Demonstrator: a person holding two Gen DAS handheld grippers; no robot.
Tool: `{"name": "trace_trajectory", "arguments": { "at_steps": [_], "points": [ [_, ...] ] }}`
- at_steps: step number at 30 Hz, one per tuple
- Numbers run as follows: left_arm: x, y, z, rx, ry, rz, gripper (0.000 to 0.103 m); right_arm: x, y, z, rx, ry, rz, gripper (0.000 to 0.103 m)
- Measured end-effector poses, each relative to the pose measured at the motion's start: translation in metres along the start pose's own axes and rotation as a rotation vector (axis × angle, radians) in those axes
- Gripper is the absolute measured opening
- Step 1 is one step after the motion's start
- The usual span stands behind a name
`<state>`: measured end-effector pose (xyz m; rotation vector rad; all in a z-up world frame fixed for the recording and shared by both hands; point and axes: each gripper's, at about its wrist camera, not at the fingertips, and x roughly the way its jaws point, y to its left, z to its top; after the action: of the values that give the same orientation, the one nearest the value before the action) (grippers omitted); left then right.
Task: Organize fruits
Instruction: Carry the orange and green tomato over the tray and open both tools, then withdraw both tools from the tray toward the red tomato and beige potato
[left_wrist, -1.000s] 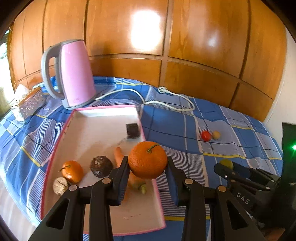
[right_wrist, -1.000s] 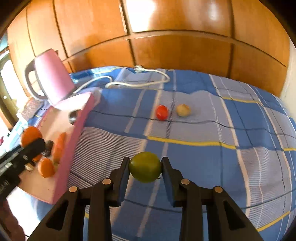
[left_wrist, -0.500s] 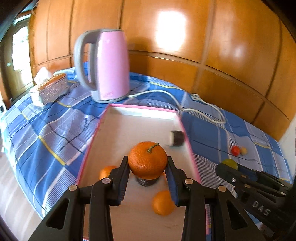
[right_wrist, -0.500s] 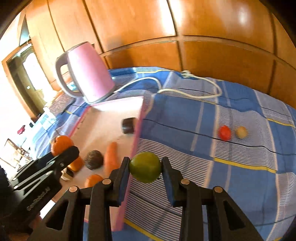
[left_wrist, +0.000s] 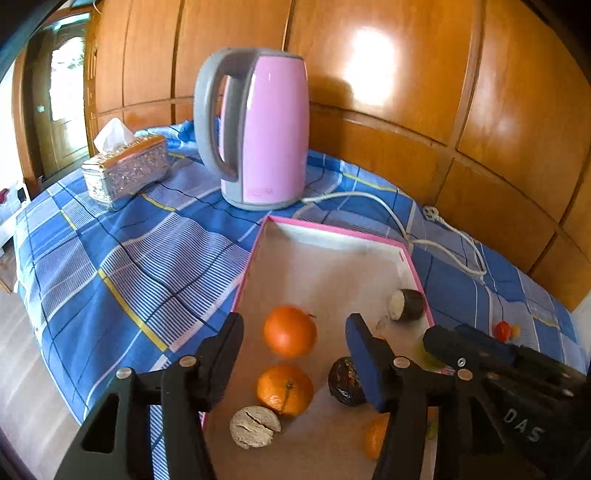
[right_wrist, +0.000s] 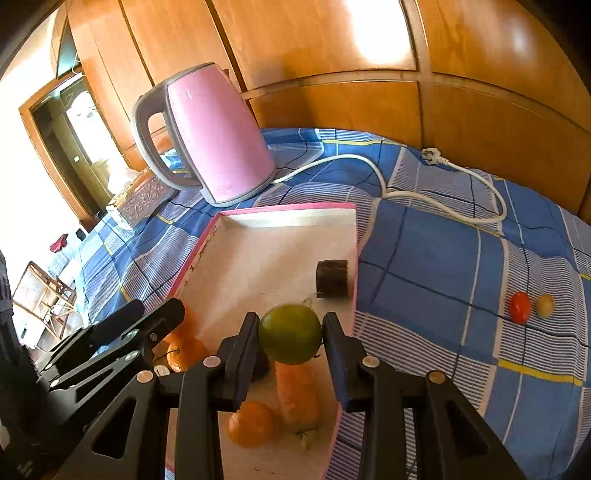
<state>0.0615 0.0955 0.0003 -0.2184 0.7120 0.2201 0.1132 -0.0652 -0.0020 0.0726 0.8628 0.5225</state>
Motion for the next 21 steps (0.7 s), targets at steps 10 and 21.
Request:
{"name": "trace_trajectory", "arguments": {
  "at_steps": [10,21],
  "points": [
    [-0.011,-0.008,-0.011,0.015,-0.004,0.015,0.058,-0.012,-0.002,-0.016,0.010,-0.016,-0.025,0.037],
    [-0.031,-0.029,-0.021,0.075,-0.027,-0.021,0.058,-0.034,-0.015,-0.037,0.052,-0.042,-0.091,0.037]
  ]
}}
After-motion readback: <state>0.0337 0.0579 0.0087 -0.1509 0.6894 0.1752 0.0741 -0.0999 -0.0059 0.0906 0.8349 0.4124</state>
